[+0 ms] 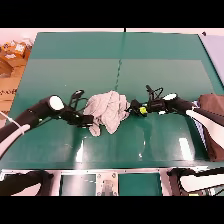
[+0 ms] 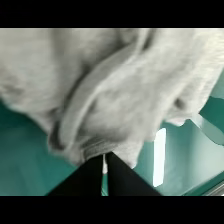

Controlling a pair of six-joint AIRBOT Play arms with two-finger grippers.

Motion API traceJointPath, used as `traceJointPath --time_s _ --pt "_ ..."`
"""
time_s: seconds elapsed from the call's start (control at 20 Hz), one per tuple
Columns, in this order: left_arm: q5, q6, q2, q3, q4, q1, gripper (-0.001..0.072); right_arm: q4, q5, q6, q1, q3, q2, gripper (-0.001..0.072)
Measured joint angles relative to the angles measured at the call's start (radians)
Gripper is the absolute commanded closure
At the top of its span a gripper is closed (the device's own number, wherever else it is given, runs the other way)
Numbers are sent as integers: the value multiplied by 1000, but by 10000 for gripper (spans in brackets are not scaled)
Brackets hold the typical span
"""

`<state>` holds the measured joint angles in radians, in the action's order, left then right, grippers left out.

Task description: Fold the shirts.

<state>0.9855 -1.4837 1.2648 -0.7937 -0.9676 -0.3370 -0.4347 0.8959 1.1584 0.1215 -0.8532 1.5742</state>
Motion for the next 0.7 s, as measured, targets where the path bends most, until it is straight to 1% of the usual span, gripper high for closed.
traceJointPath --time_s 0.1,0.2,0.3,0.35,0.45,0.5,0.55,0.6,0.7 --pt "28 -16 0 2 -8 60 53 4 10 -8 -11 -5 1 703" --pt "19 -19 0 20 1 78 53 8 14 -11 -18 -8 2 703" --pt "-53 -18 2 46 38 66 54 10 17 -13 -20 -10 2 703" --pt "-96 -9 2 57 60 51 80 10 17 -13 -21 -10 2 703" --pt "-172 14 9 75 105 12 515 11 18 -14 -23 -11 2 703" --pt "-212 25 17 80 120 -7 666 11 20 -14 -24 -11 2 703" --pt "-241 32 26 83 132 -20 682 12 19 -14 -24 -11 2 703" --pt "-261 37 32 85 139 -29 683 12 21 -14 -25 -11 2 704" --pt "-262 58 30 75 142 -29 683 11 37 -14 -37 -13 -6 705"
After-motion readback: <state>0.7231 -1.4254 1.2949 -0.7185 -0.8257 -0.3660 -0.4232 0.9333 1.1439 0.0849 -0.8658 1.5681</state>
